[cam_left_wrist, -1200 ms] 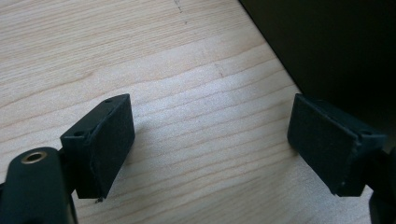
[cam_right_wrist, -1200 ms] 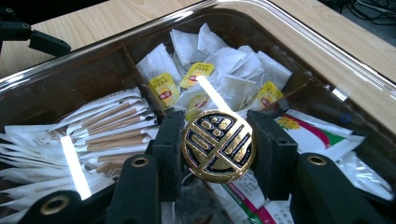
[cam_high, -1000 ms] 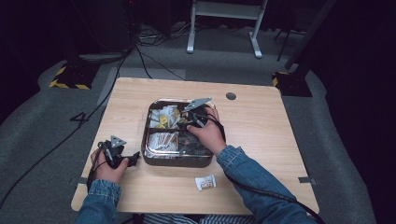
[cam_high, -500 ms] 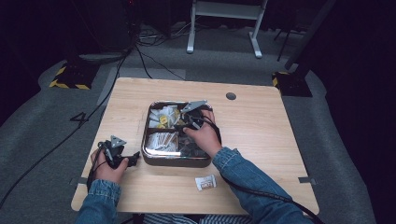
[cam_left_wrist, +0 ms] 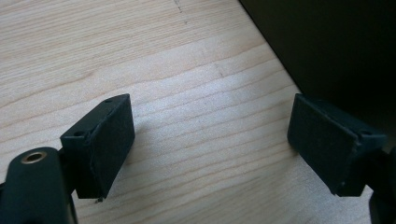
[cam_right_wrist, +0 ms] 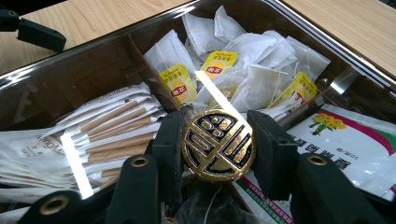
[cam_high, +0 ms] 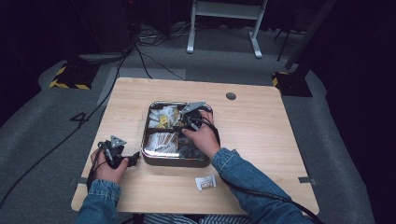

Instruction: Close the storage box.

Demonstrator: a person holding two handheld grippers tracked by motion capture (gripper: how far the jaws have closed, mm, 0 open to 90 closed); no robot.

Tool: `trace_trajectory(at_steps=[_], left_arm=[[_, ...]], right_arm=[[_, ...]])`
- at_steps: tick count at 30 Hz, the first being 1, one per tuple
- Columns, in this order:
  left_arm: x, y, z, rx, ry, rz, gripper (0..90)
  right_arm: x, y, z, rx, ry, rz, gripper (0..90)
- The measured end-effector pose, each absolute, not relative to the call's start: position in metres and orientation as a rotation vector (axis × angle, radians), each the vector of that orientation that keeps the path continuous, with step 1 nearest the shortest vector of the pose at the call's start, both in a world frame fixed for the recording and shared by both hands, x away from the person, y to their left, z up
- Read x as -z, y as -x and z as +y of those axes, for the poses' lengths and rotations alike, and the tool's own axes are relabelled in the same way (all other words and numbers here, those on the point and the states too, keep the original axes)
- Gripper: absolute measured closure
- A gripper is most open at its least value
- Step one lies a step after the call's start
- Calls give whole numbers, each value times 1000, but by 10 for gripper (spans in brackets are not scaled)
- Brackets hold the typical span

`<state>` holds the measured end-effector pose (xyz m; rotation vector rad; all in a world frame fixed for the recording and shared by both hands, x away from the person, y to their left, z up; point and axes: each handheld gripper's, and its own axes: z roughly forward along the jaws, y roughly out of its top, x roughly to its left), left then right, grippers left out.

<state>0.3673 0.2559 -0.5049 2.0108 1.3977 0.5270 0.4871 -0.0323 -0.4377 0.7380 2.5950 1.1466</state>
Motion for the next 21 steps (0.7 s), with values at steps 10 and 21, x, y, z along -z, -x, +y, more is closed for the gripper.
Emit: trace_trajectory(at_steps=[10,21], left_arm=[[505,-367,256,-527,-2011,1398,153],[505,-367,256,-526,-2009,1398,153]], right_arm=[[428,-484,-33,-1242,-714,2554,444],[409,-483,-50,-1305,-725,2513,373]])
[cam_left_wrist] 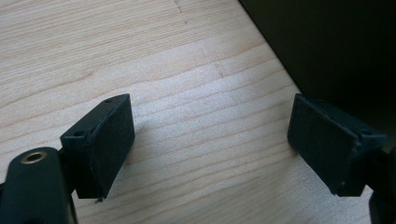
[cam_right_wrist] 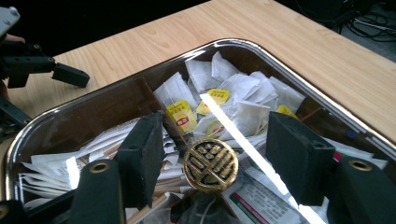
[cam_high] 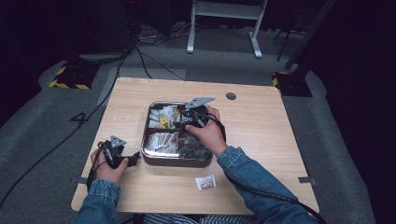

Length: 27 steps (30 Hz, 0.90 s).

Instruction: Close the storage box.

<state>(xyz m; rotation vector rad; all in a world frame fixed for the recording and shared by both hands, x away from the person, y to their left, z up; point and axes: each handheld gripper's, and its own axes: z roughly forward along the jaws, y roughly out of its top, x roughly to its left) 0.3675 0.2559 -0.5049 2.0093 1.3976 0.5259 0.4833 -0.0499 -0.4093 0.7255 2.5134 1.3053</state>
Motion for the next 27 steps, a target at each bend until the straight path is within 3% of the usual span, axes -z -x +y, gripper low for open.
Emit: trace_trajectory(at_steps=[27], left_arm=[[505,-366,258,-516,-2021,1375,154]], right_arm=[[378,-458,-131,-1355,-737,2451,320]])
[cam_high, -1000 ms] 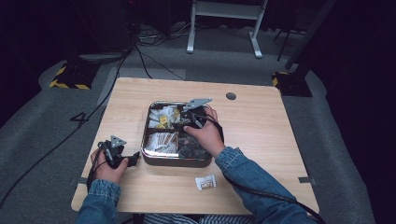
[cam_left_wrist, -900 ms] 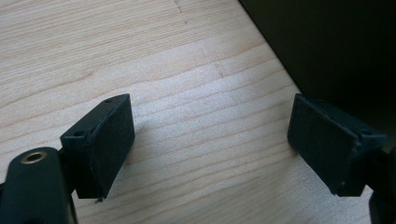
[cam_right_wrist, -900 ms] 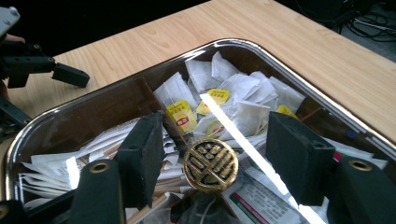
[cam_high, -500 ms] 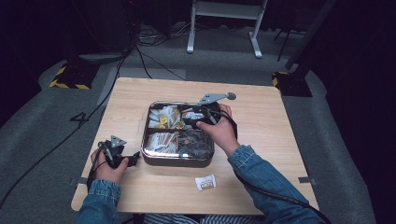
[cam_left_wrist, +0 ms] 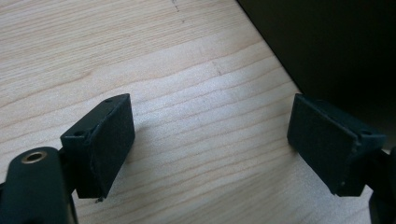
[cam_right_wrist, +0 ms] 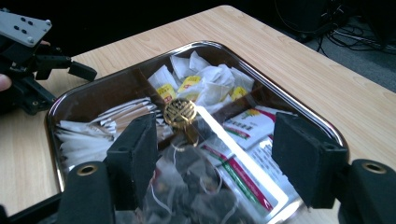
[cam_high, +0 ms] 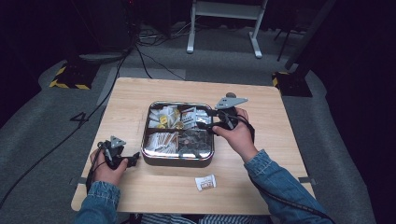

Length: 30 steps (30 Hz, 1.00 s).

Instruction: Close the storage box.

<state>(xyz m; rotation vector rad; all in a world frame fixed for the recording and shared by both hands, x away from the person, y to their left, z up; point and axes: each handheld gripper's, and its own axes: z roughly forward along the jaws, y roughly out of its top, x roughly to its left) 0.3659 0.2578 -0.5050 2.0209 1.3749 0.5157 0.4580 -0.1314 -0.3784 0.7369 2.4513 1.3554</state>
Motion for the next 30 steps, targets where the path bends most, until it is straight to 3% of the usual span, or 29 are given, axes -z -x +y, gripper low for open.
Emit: trace_trajectory(at_steps=[17,30], left_arm=[[505,-365,258,-516,-2023,1371,154],[505,-365,259,-515,-2024,1370,153]], right_arm=[[387,-442,-217,-1359,-864,2381,282],[408,-435,-265,-1306,-933,2359,304]])
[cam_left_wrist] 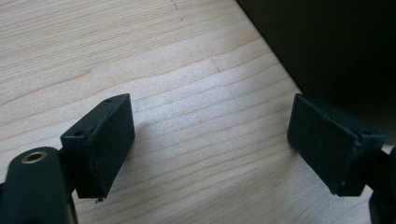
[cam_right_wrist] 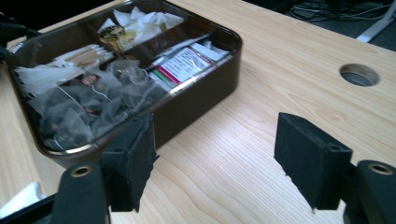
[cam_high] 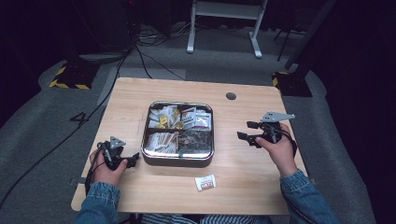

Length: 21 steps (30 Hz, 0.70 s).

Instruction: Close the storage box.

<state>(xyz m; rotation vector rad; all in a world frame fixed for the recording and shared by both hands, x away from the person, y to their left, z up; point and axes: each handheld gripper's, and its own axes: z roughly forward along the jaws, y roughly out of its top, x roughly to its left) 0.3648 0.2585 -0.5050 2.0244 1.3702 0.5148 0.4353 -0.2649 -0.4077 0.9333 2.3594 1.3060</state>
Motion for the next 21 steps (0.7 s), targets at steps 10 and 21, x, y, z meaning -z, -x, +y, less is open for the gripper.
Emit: trace_trajectory(at_steps=[10,21], left_arm=[[505,-365,259,-512,-2027,1366,152],[505,-366,259,-513,-2026,1363,152]], right_arm=[[421,-431,-288,-1246,-979,2358,296],[446,-423,-307,-1188,-985,2356,276]])
